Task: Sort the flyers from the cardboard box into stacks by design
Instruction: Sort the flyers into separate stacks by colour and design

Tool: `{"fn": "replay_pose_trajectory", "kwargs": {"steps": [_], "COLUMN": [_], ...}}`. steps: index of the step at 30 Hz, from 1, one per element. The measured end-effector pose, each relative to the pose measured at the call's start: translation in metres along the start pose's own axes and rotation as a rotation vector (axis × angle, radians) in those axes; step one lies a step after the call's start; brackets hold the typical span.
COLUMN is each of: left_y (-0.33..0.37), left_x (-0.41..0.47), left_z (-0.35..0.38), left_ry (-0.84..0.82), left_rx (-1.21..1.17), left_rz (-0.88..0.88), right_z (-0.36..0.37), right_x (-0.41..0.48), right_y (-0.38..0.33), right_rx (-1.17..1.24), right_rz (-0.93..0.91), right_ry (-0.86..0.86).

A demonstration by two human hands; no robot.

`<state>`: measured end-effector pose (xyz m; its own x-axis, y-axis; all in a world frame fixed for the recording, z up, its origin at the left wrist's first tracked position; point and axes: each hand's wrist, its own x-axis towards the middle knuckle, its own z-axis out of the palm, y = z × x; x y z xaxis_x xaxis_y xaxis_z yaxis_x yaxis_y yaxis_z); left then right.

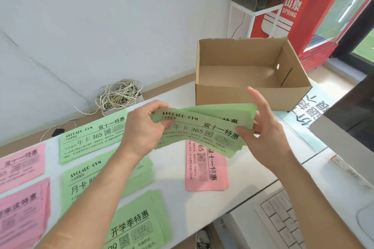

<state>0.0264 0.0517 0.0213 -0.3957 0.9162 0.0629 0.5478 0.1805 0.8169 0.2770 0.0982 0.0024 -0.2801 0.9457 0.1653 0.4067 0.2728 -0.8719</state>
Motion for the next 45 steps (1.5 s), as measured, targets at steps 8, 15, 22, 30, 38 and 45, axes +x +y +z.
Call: {"fn": "replay_pose_trajectory", "kwargs": {"steps": [8,15,22,30,38,45], "left_y": [-0.026,-0.086,-0.115,-0.123,-0.135,-0.144], "left_x": [-0.054,-0.131,-0.203,-0.184,-0.111,-0.024], "left_z": [-0.103,-0.164,-0.160,-0.176,-0.180,-0.193], "left_ry": [0.036,-0.019,-0.530,-0.536,-0.482,-0.384], "left_rx": [-0.408,0.022,0.790,0.702,0.775,0.831], "left_rz": [-0.121,-0.091,0.103,0.133,0.092,0.013], "right_z": [0.061,0.116,0.139,0.153,0.185,0.227], "right_x": [-0.016,-0.059,-0.102,-0.100,-0.034,0.054], "right_y": [-0.062,-0.090,-0.098,-0.098,-0.102,-0.106], "right_rx": [-0.069,0.160,0.203,0.285,0.327,0.305], "right_rz": [-0.111,0.115,0.270,0.375,0.382,0.335], "right_ry": [-0.243,-0.445,-0.638,-0.601,-0.481,-0.416]}}
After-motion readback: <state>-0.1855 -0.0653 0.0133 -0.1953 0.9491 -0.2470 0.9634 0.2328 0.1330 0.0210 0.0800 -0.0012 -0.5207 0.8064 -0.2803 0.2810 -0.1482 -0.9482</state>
